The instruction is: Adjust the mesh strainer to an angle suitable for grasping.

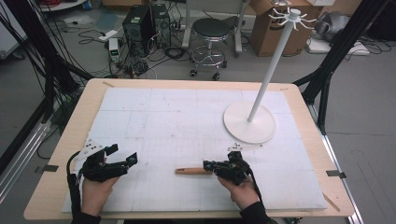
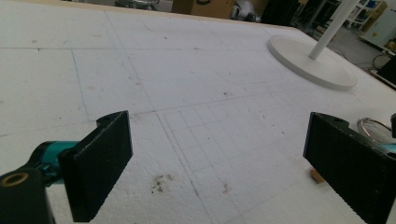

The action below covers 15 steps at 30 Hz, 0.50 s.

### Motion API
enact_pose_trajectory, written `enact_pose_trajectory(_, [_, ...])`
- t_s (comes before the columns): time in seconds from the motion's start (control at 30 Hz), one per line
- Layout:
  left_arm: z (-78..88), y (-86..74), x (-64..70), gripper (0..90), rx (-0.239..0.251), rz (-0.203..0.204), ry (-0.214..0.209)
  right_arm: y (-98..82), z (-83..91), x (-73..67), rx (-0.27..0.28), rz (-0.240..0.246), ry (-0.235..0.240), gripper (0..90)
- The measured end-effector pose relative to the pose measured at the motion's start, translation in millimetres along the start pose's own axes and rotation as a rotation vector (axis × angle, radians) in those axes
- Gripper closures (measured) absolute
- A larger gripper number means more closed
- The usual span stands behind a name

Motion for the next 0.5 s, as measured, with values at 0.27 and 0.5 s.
enact_pose_trajectory(0.27, [-0.3,0.0,0.0,8.7,-0.001,-0.001,0.001,-8.4,-13.5,-6.8,-0.032,-0.004,0.043,89.9])
enact_pose_trajectory(0.5, [0.3,0.2,-0.4,8.7,-0.001,-0.001,0.005,-17.0,-26.2,-14.3,-0.080,-0.006,0.067,89.9])
Point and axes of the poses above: each handheld gripper's, and its own axes: z roughly backward along the jaws, y roughly out of its top, x roughly to its right, the point moved 4 cm from there along -z, roughly forward along the jaws, and after that the axes turned 15 degrees about z, right-handed, at the moved point
